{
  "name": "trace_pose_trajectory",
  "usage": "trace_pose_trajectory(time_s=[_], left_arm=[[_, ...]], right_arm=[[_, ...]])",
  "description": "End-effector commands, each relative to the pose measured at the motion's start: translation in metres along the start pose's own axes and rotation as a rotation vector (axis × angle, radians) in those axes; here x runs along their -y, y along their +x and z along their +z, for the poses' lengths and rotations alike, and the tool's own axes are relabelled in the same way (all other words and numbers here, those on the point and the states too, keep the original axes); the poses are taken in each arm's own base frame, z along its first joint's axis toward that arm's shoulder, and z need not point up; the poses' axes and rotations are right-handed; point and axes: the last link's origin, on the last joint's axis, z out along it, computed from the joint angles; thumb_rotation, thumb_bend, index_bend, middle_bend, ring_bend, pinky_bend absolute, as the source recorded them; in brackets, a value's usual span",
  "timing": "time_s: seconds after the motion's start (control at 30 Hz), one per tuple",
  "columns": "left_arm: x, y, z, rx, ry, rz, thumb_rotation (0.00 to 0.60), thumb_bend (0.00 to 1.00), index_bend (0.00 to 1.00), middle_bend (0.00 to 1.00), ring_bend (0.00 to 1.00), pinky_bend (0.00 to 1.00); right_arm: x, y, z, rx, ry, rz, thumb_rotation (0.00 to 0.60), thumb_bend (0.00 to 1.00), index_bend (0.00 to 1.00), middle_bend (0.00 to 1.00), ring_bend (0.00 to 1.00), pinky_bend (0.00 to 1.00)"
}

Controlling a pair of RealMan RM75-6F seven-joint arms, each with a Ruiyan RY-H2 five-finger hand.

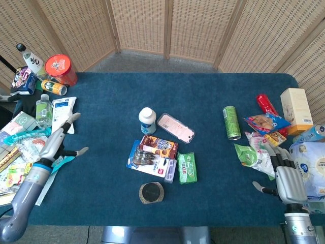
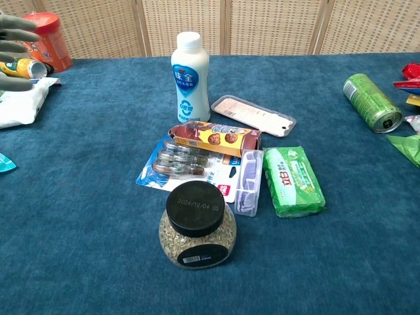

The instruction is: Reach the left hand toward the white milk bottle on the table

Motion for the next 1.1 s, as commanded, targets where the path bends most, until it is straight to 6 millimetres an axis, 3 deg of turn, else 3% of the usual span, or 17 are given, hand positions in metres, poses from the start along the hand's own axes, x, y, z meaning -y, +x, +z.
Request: trace_pose_trajectory(time_s=[0.03, 0.43, 0.77, 1.0, 1.1], left_arm=[[-0.016, -0.022, 0.031, 0.038, -0.038, -0.067, 0.585, 0.26, 0.0, 0.0, 0.0, 0.0], [-0.046, -0.096, 0.087, 0.123, -0.12, -0.231, 0.56, 0.26, 0.0, 0.0, 0.0, 0.0], [-0.066, -0.138, 0.121, 0.139, -0.17, -0.328, 0.559, 0.26, 0.0, 0.0, 0.0, 0.0], [-0.078, -0.164, 0.139, 0.14, -0.195, -0.354, 0.6, 0.26, 0.0, 0.0, 0.0, 0.0], [-0.082, -0.174, 0.145, 0.128, -0.2, -0.386, 0.6, 0.3, 0.05, 0.05, 0.03, 0.0]], right_arm=[[-0.003, 0.003, -0.006, -0.001, -0.008, 0.016, 0.6, 0.08, 0.0, 0.0, 0.0, 0.0], [-0.009, 0.016, -0.019, -0.046, -0.007, 0.002, 0.6, 0.09, 0.0, 0.0, 0.0, 0.0], [-0.017, 0.024, -0.031, -0.056, -0.035, 0.025, 0.6, 0.09, 0.0, 0.0, 0.0, 0.0], [-0.02, 0.03, -0.036, -0.068, -0.039, 0.046, 0.6, 0.09, 0.0, 0.0, 0.0, 0.0], [-0.02, 0.03, -0.038, -0.068, -0.038, 0.06, 0.6, 0.09, 0.0, 0.0, 0.0, 0.0]])
